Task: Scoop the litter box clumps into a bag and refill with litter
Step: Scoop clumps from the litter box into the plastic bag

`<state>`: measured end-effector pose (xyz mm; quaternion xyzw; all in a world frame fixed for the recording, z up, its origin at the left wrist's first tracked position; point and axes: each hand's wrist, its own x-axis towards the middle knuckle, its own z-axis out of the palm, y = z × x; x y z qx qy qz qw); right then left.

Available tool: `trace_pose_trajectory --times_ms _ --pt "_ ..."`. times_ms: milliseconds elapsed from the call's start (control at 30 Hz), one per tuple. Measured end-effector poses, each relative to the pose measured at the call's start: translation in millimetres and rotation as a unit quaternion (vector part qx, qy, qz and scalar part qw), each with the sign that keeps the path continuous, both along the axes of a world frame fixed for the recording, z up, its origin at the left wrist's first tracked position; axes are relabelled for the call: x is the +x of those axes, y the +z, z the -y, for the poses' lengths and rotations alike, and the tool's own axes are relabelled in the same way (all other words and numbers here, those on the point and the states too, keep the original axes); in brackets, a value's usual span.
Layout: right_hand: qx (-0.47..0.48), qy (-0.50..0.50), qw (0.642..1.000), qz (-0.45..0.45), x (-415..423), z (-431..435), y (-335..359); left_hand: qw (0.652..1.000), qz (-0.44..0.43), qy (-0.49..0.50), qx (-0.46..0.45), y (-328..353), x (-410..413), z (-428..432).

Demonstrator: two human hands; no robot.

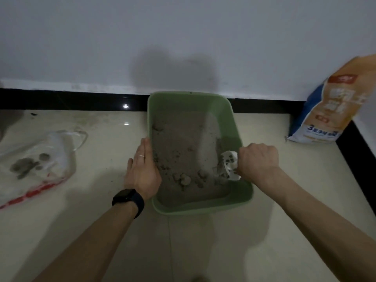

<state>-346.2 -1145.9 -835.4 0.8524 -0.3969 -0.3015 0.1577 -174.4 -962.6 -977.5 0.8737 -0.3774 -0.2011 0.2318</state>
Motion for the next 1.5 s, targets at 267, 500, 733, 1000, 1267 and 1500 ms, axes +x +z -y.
trace_pose_trajectory --times_ms 267,500,733,1000,1267,1500 --pt "0.089 -0.031 0.995 0.045 -27 79 -15 0.998 0.055 0.016 -0.002 -4 -4 0" --pt "0.206 -0.095 0.966 0.124 -35 43 -49 0.998 0.069 0.008 0.0 -2 -4 0" --pt "0.298 -0.093 0.936 0.16 4 -21 -103 0.995 0.093 -0.017 0.027 -3 0 -1" --pt "0.367 -0.217 0.86 0.281 -5 -26 -139 0.995 0.084 -0.027 0.045 0 2 -2" --pt "0.395 -0.298 0.788 0.367 -5 -33 -147 0.996 0.072 -0.033 0.051 7 5 -3" --pt "0.393 -0.315 0.732 0.458 -3 -34 -138 0.989 0.101 -0.077 0.076 7 13 -5"
